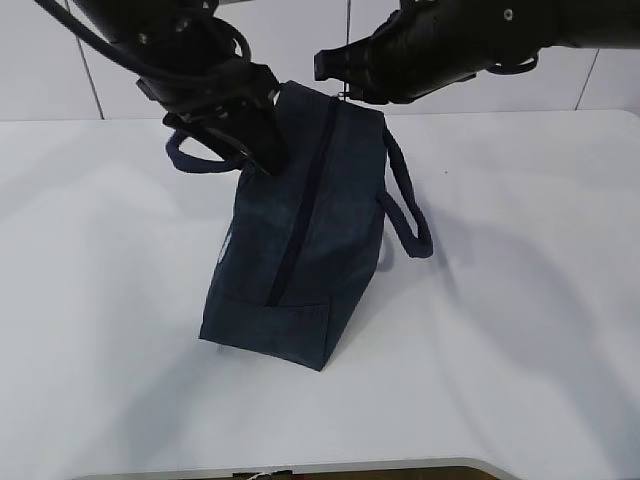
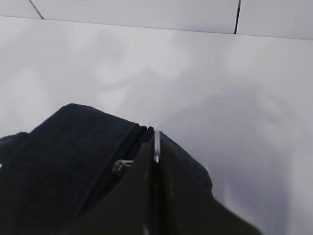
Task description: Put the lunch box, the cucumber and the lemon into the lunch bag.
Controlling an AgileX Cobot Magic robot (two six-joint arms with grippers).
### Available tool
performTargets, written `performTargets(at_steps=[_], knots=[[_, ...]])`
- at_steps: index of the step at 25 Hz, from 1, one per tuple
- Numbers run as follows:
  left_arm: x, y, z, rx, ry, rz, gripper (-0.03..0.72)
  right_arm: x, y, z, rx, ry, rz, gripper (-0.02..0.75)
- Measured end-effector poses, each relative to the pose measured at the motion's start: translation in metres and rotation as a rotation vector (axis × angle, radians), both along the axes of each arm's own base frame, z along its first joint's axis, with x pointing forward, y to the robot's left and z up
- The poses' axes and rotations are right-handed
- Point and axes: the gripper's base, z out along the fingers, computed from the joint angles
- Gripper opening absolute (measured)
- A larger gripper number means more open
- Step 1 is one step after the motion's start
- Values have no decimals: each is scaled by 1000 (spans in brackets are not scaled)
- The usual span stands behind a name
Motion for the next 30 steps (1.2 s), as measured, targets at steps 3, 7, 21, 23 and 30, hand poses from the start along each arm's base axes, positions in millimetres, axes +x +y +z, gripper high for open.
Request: performTargets(at_steps=[3, 7, 21, 23, 30], knots=[[4, -3, -10, 6, 26, 1, 350, 0, 0, 0, 0, 0, 0, 5], [6, -5, -16, 9, 39, -2, 202, 0, 0, 0, 0, 0, 0, 5], [3, 2, -19, 120, -25, -200, -3, 0, 0, 0, 2, 5, -2, 5], [3, 3, -19, 123, -34, -221, -3, 0, 0, 0, 2, 0, 0, 5], [0, 4, -12, 122, -52, -234, -3, 15, -7, -18, -13, -18, -9, 5]])
